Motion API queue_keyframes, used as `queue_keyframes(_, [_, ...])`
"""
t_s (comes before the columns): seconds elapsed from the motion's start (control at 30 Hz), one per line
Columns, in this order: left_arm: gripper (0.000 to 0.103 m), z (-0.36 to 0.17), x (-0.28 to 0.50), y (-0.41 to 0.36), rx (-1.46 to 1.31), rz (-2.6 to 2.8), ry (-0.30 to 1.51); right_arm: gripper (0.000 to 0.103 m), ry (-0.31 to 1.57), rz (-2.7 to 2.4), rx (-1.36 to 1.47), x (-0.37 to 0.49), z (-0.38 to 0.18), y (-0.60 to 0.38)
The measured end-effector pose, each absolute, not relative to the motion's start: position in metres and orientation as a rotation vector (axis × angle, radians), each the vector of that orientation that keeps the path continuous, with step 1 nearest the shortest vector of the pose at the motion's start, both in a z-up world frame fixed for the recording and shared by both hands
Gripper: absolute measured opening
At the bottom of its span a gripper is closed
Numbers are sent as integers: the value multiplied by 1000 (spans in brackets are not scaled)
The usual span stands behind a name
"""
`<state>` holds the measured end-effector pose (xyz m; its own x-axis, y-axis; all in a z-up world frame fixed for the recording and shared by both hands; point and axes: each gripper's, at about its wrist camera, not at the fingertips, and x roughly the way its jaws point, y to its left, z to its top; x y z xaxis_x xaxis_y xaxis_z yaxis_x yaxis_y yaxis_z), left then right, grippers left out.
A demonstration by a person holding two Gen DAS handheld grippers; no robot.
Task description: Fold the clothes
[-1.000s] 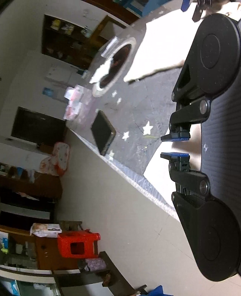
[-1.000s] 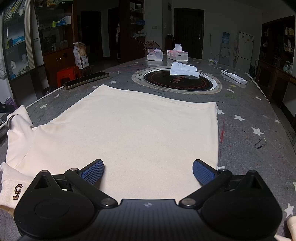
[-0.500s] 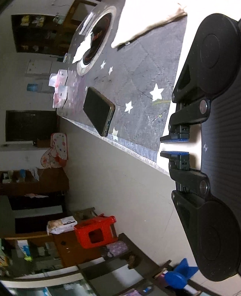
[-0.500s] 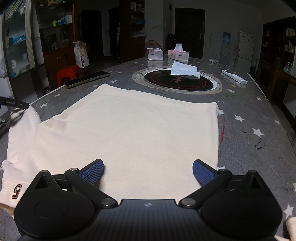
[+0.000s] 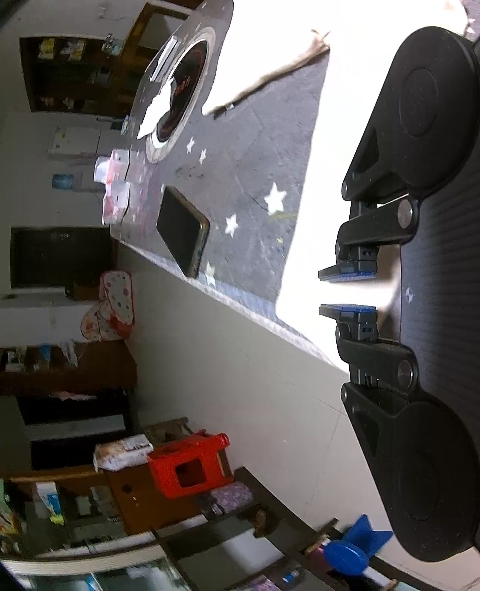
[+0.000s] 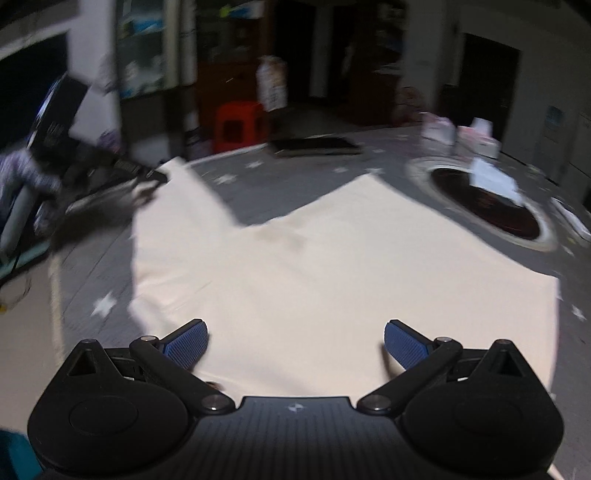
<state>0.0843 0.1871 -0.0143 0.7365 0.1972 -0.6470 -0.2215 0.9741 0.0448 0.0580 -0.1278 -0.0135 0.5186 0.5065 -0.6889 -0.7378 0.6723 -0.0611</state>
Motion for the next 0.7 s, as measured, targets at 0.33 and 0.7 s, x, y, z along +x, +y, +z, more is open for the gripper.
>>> queue_keyframes(0.33, [16, -9, 49, 191, -29, 336, 757, 103, 700, 860, -343, 33, -11, -130])
queue_keyframes(0.7, [13, 26, 61, 93, -132, -133, 642, 103, 681, 720, -192, 34, 3, -182])
